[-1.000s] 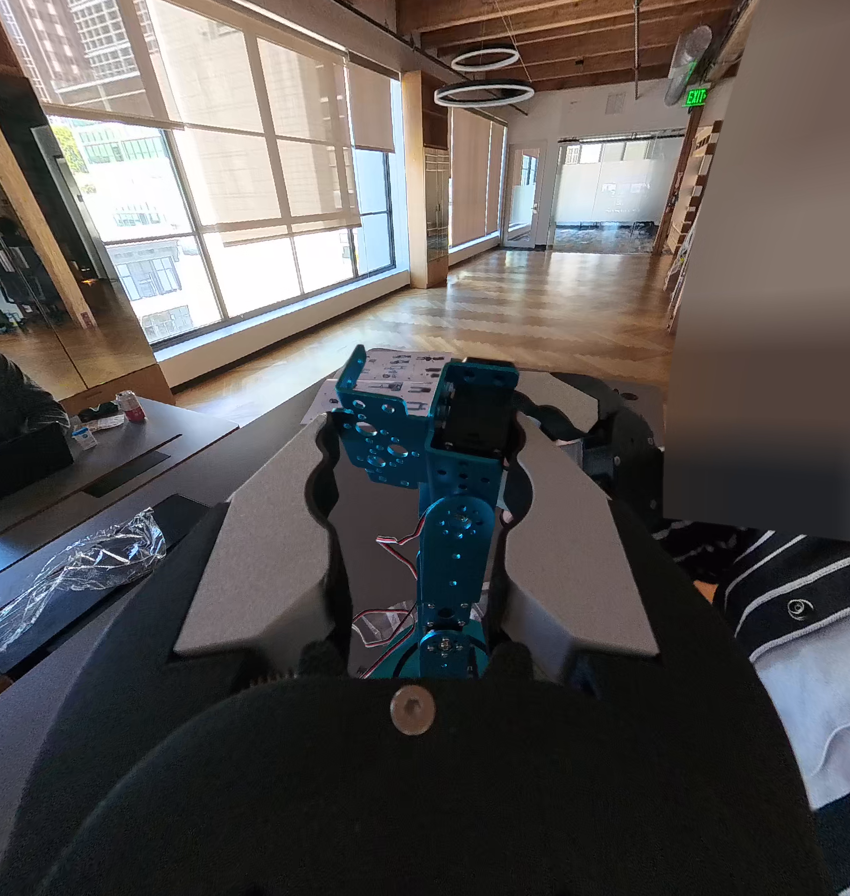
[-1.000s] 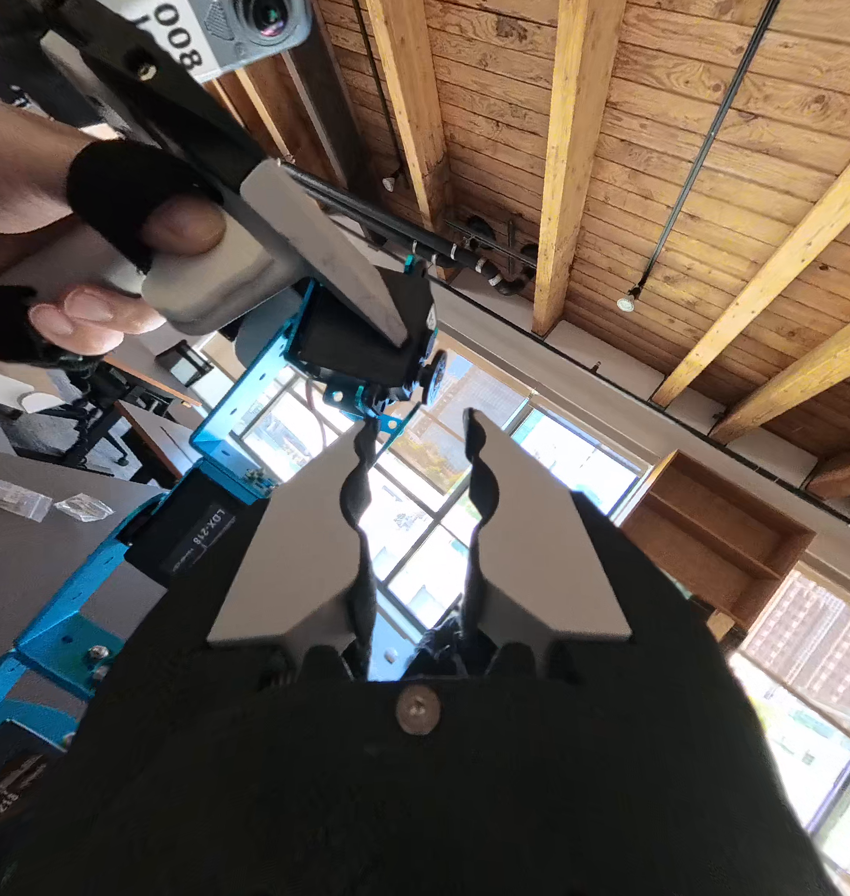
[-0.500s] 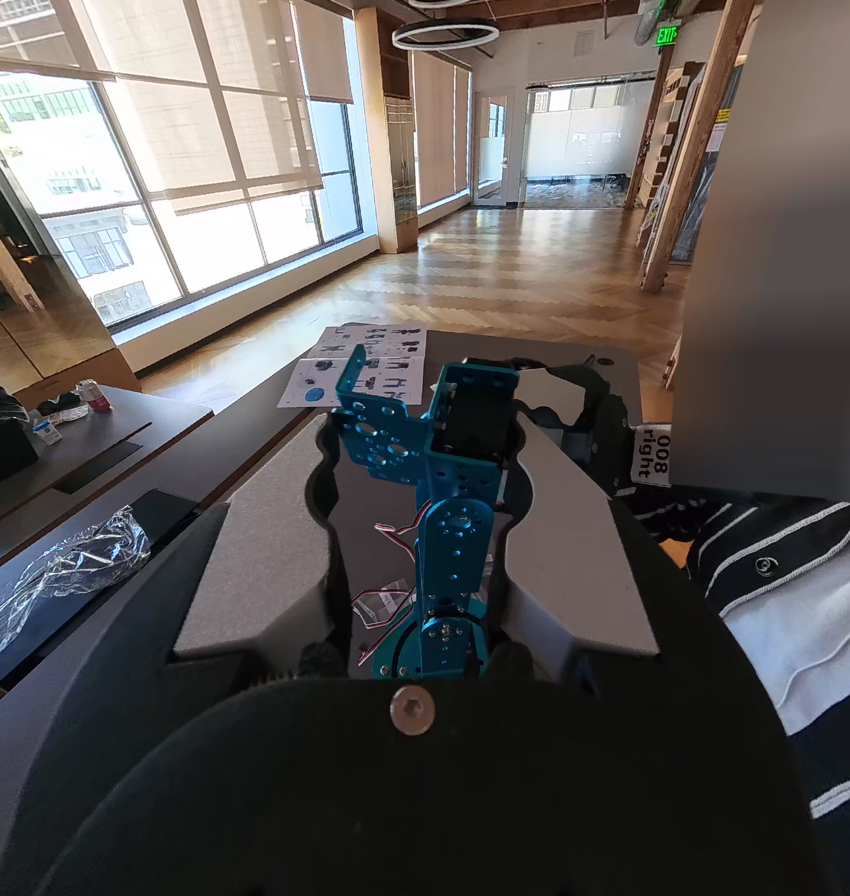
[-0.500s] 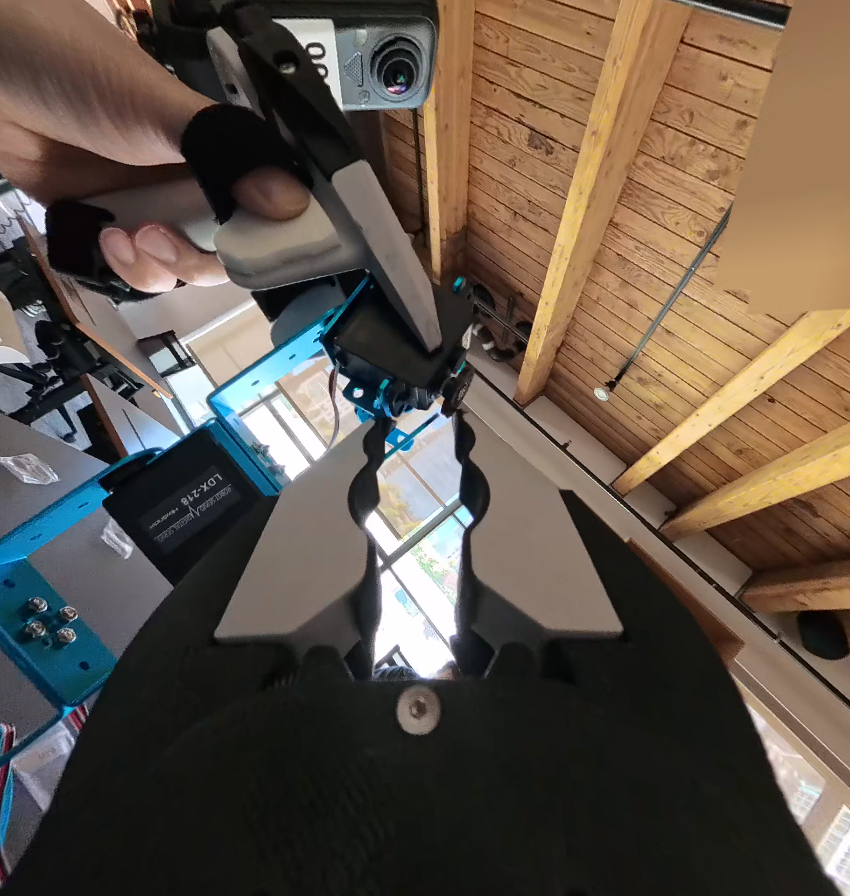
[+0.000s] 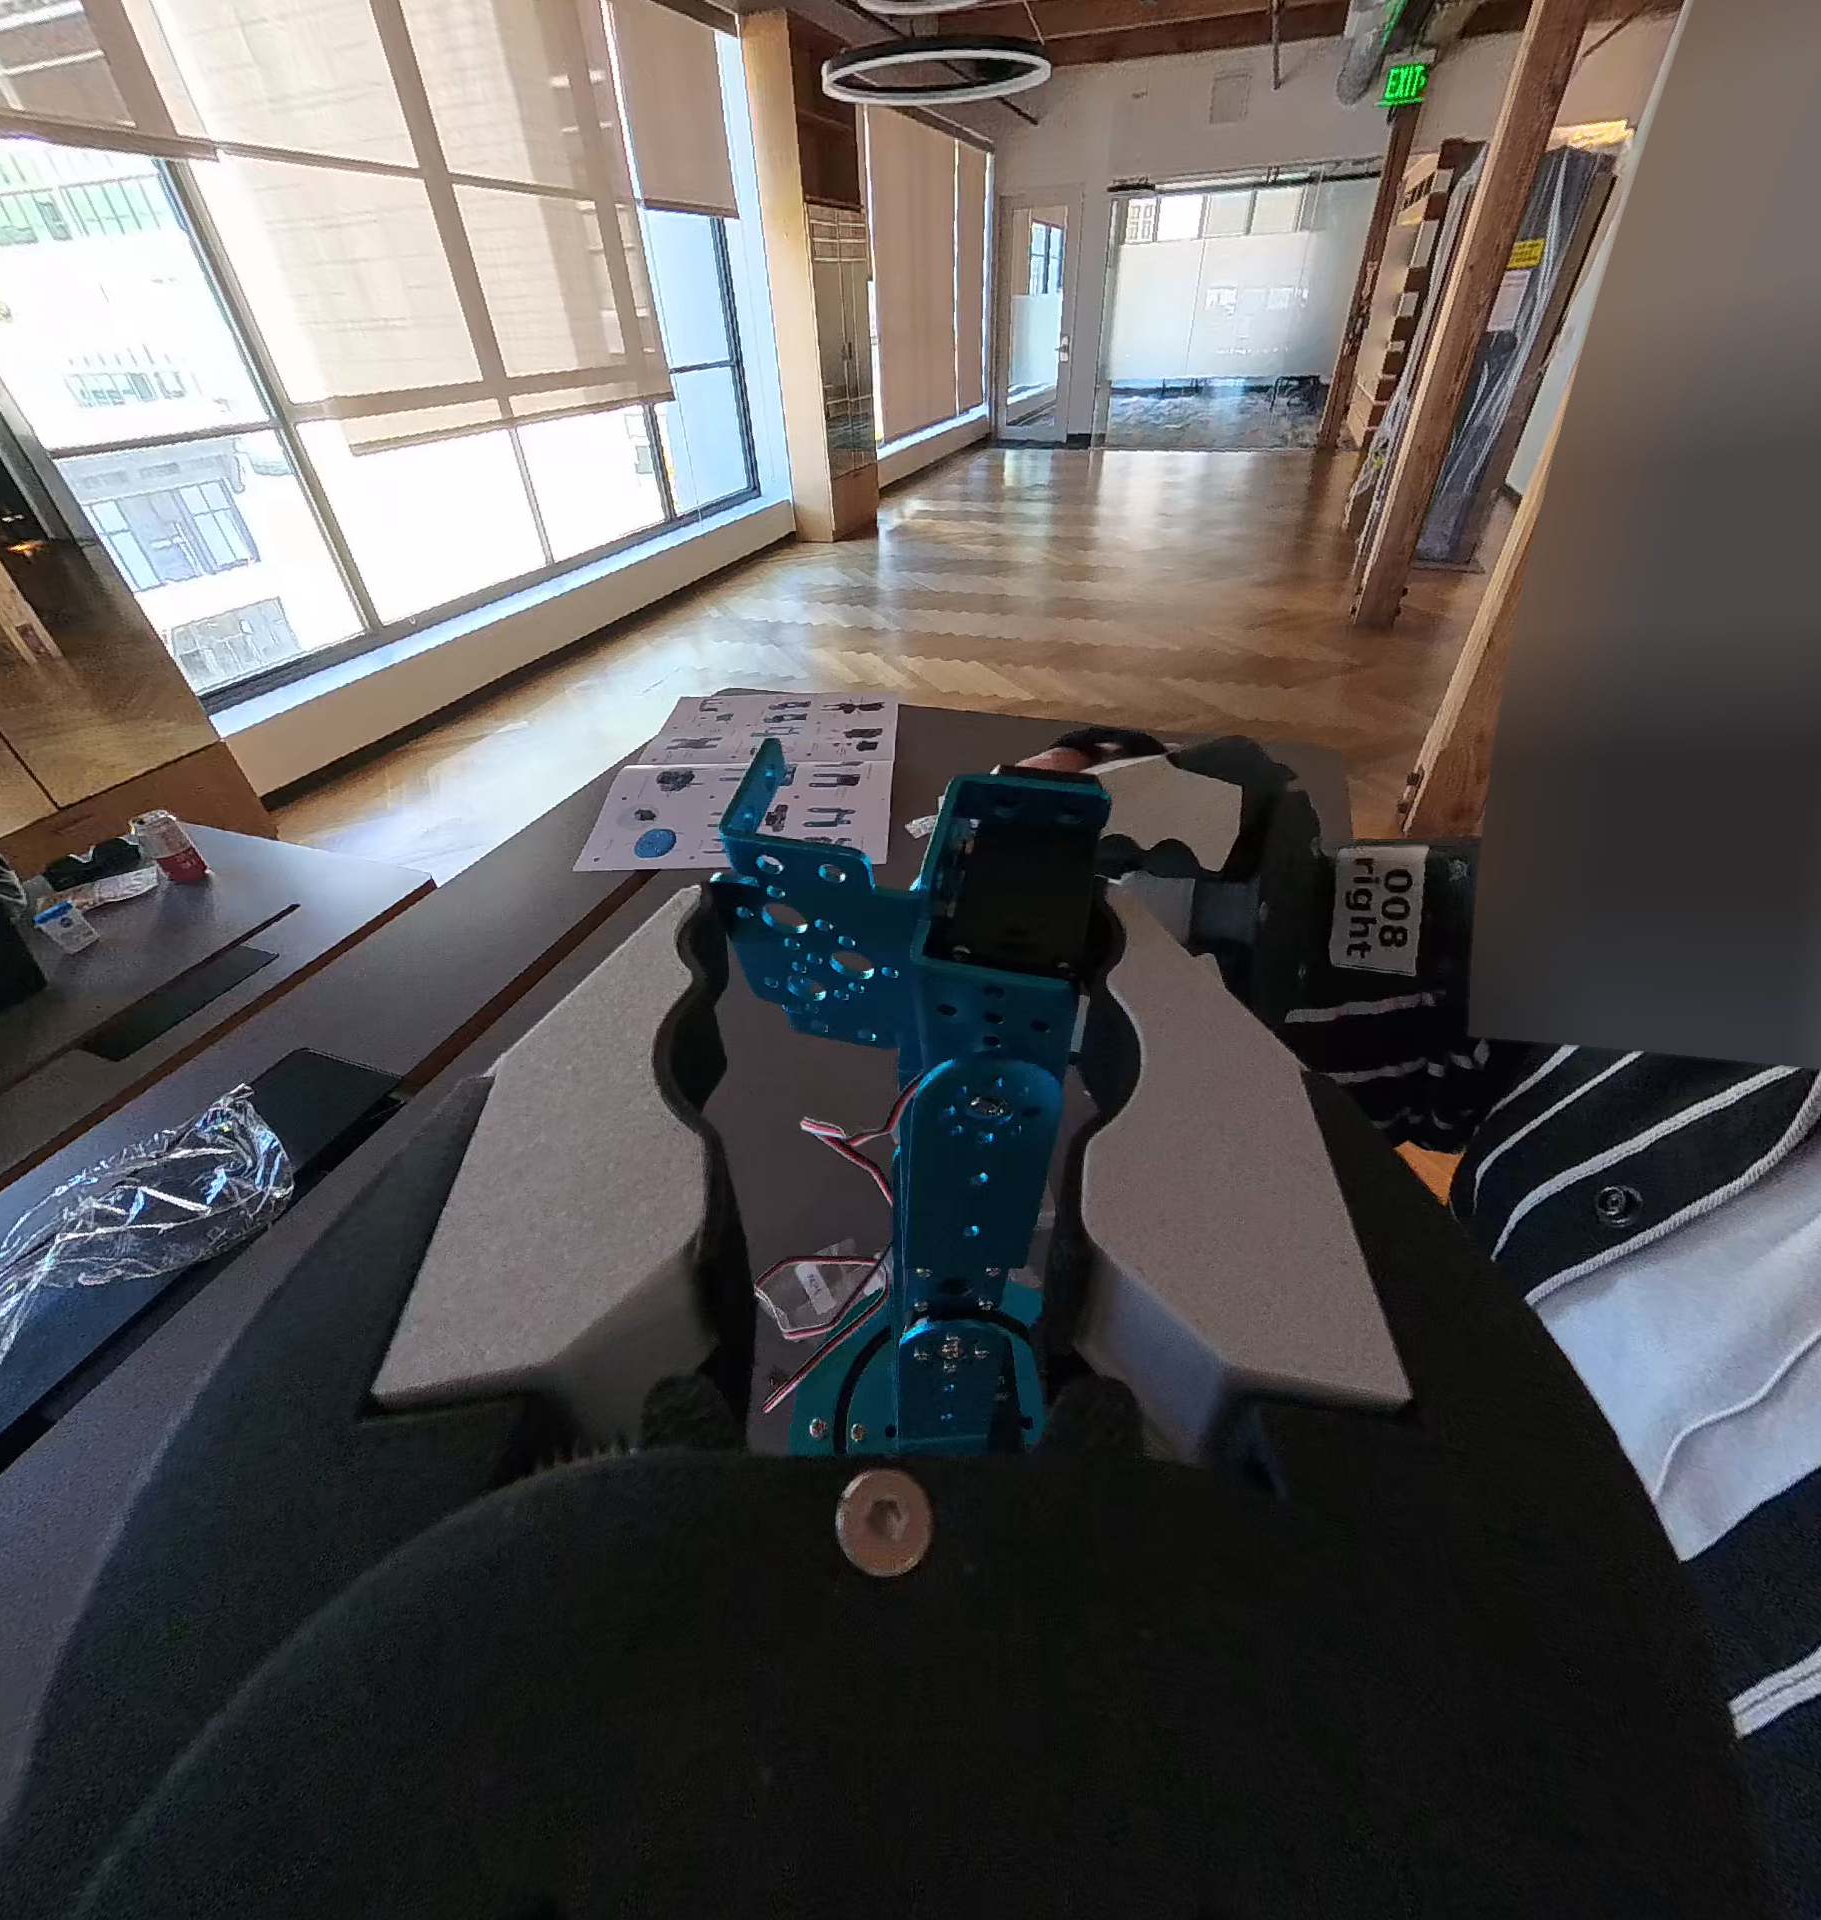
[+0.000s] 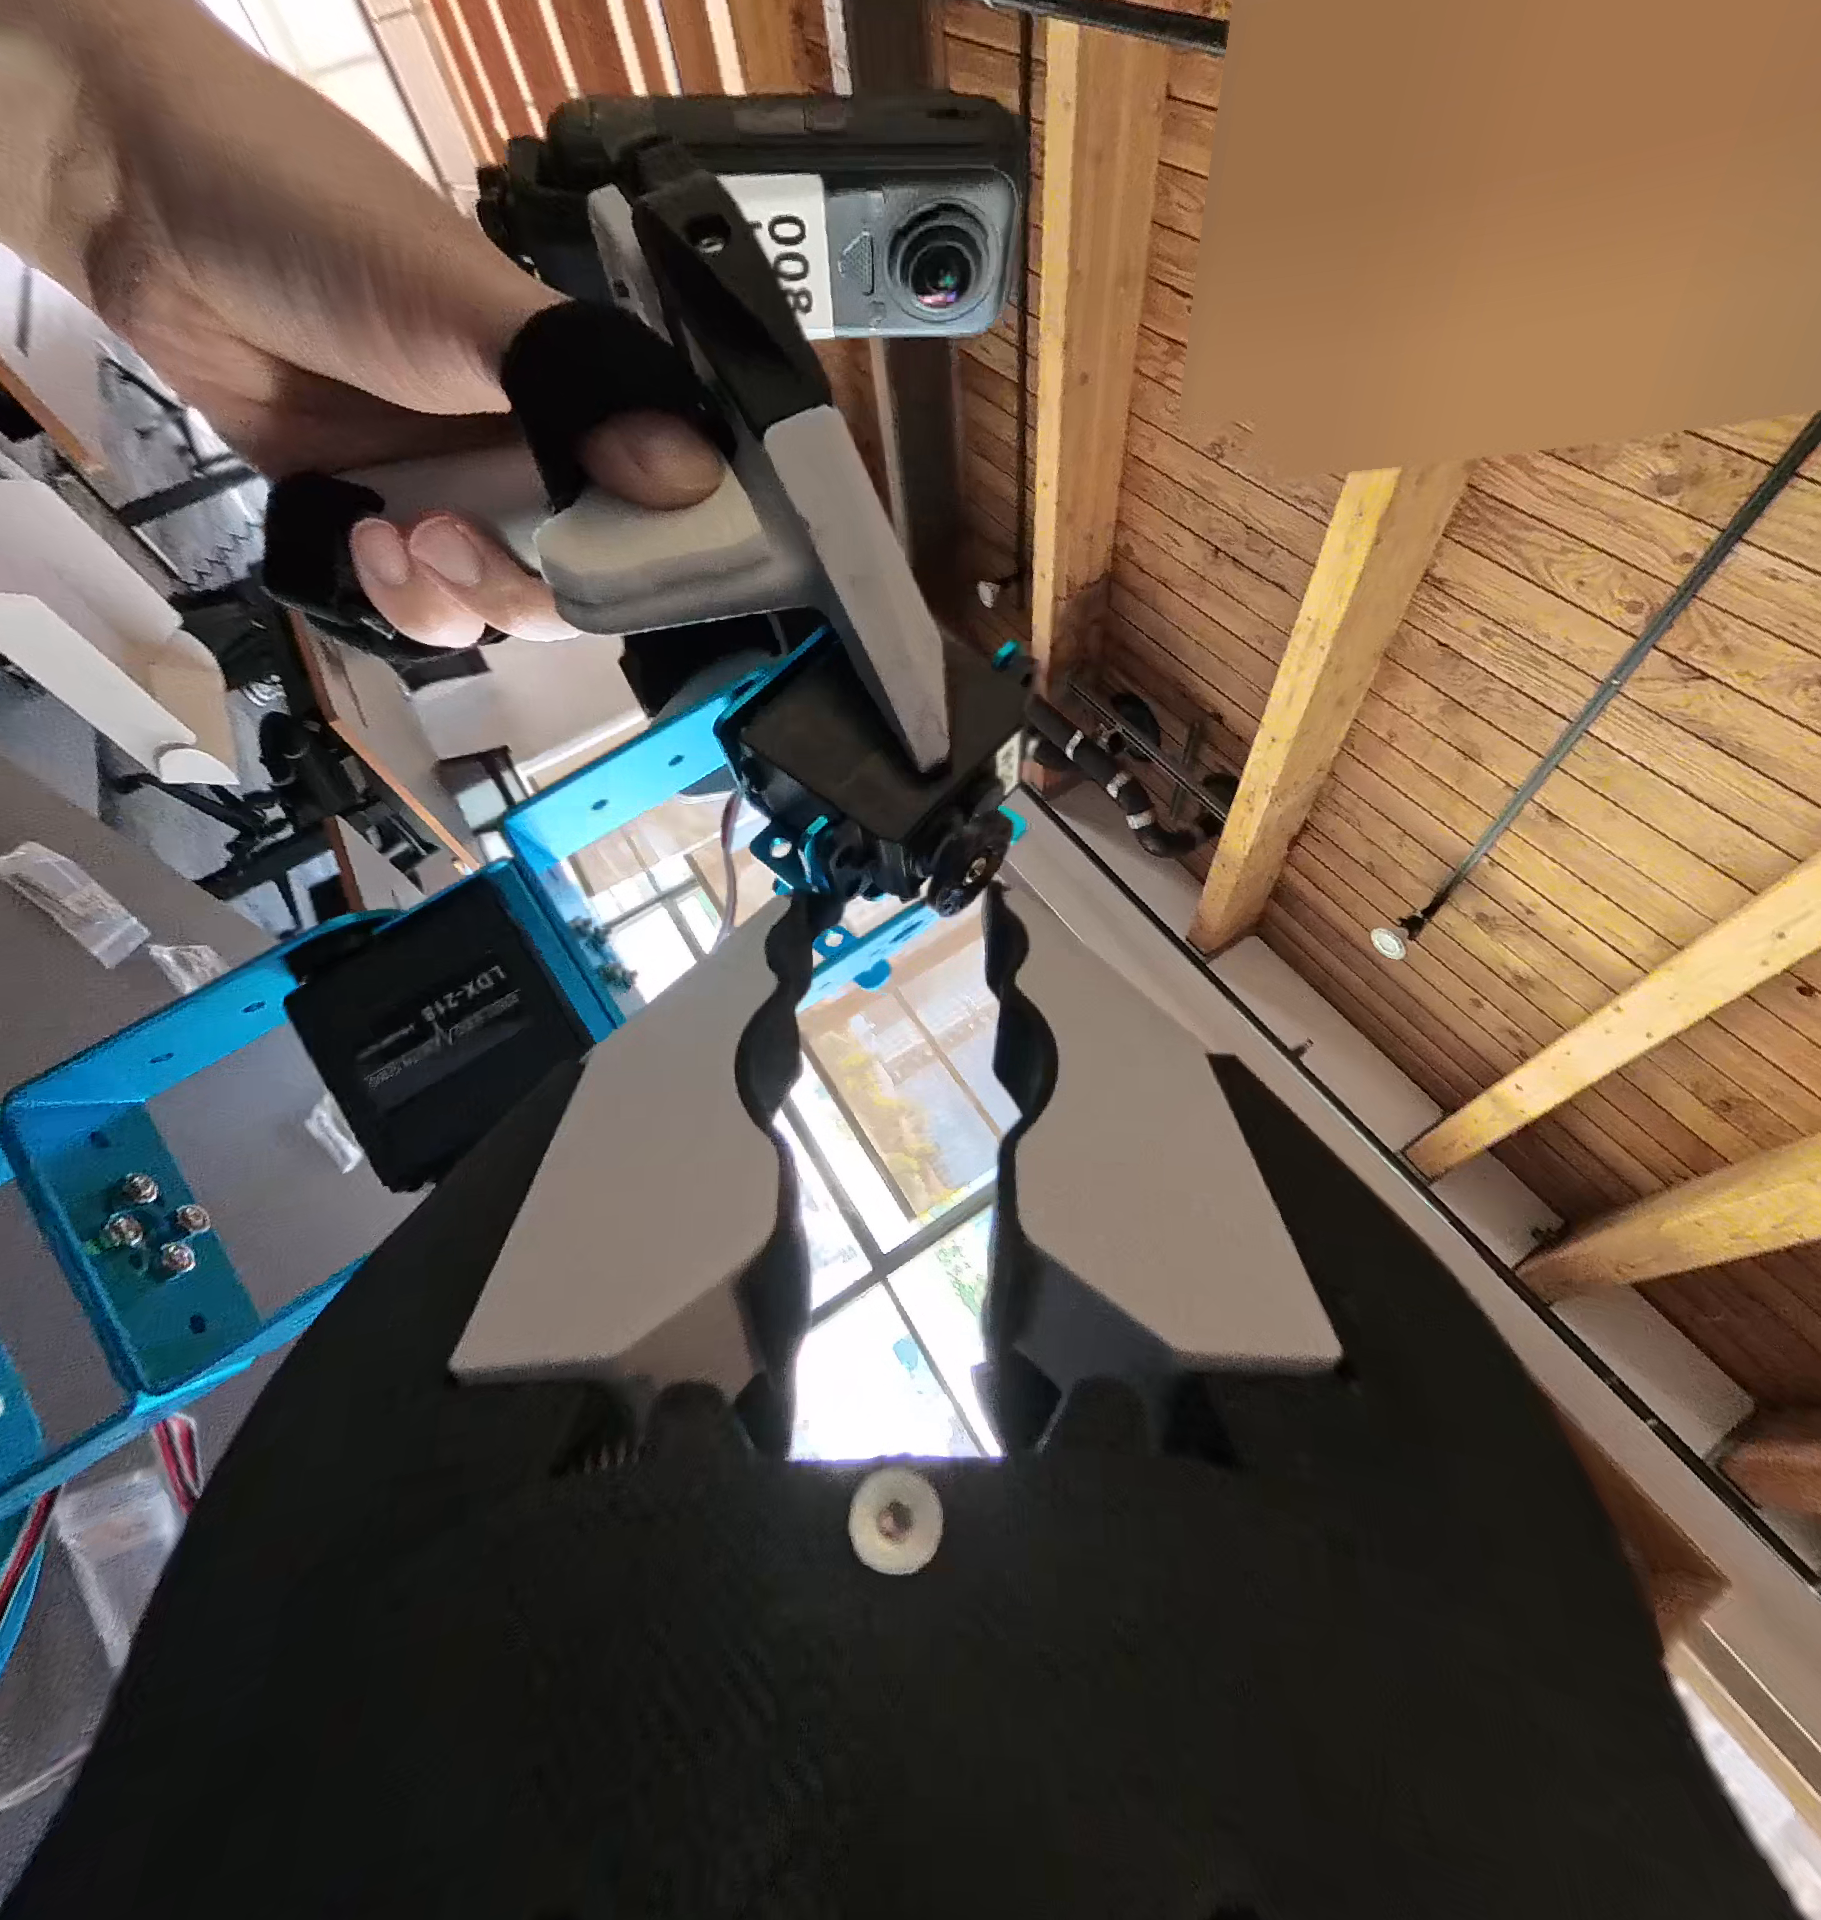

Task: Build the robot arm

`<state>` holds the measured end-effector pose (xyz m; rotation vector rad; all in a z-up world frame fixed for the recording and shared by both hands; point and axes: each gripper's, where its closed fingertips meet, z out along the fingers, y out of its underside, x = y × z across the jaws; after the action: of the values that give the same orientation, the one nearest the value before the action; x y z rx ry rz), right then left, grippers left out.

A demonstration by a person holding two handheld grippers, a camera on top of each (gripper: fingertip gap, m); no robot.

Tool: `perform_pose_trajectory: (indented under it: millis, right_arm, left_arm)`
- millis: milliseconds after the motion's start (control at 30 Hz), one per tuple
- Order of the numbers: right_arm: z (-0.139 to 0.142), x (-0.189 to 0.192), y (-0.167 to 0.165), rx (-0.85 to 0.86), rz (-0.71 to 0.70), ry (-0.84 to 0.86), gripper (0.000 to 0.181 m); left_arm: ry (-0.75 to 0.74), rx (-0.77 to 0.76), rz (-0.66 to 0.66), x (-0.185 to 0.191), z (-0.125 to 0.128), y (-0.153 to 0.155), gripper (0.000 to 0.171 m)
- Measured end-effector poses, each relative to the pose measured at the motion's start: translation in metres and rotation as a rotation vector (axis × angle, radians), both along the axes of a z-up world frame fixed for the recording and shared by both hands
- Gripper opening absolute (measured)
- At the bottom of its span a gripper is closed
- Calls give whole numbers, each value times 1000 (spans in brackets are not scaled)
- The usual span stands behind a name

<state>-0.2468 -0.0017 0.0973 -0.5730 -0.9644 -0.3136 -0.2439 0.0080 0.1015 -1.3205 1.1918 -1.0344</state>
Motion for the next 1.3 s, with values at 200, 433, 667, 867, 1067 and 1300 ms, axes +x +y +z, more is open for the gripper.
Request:
perform_pose_trajectory:
  millis: [200, 433, 667, 867, 1067, 1300]
  right_arm:
    - [0, 0, -2, -5, 18, -1, 31]
    - [2, 0, -2, 12, -6, -2, 29]
    - [3, 0, -4, 19, -17, -12, 27]
    - [7, 2, -7, 6, 9, 13, 28]
    - [4, 0, -4, -21, 4, -7, 29]
    - [1, -2, -3, -31, -1, -30, 31]
  left_arm:
    - [-22, -12, -2, 1, 0, -1, 67]
    - [9, 22, 34, -1, 2, -1, 67]
    - [51, 22, 34, -1, 2, -2, 67]
    - [43, 31, 34, 3, 8, -5, 67]
    - [64, 32, 82, -1, 6, -2, 68]
    - [98, 47, 120, -2, 5, -1, 67]
